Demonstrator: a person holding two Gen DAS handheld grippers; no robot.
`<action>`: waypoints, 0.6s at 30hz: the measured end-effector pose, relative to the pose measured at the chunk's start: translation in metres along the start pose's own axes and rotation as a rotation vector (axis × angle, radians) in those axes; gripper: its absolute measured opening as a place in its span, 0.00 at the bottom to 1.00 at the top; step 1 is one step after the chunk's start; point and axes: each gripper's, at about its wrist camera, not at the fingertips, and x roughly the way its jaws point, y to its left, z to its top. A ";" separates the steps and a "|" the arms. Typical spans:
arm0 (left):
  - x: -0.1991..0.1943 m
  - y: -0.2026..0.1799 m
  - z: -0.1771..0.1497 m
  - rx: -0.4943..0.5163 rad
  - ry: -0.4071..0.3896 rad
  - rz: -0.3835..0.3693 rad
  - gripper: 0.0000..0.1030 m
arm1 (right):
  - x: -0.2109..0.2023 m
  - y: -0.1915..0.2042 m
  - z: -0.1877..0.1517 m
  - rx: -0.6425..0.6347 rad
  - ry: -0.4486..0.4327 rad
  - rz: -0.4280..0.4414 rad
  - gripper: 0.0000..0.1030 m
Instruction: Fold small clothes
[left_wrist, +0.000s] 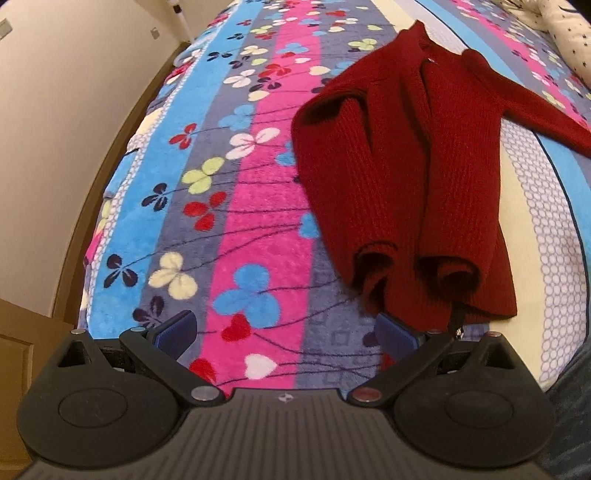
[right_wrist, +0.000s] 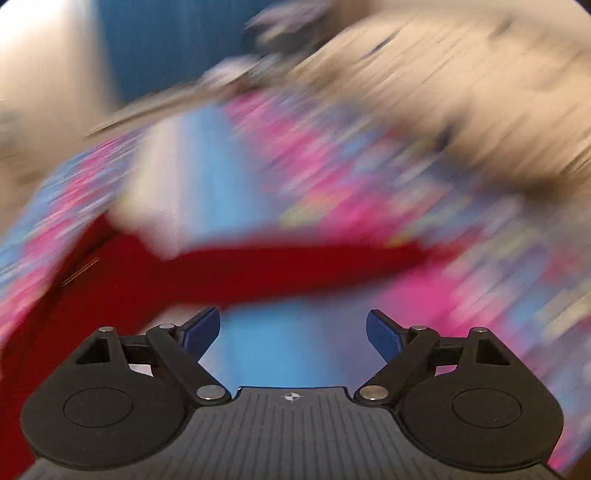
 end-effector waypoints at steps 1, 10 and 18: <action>0.000 0.000 -0.002 0.002 -0.001 0.001 1.00 | 0.007 0.018 -0.028 0.027 0.076 0.132 0.84; 0.014 0.002 -0.030 0.017 0.047 -0.040 1.00 | 0.053 0.121 -0.106 0.216 0.302 0.421 0.17; 0.059 -0.045 -0.032 0.022 0.127 -0.289 1.00 | 0.010 -0.013 -0.053 0.130 0.087 0.015 0.16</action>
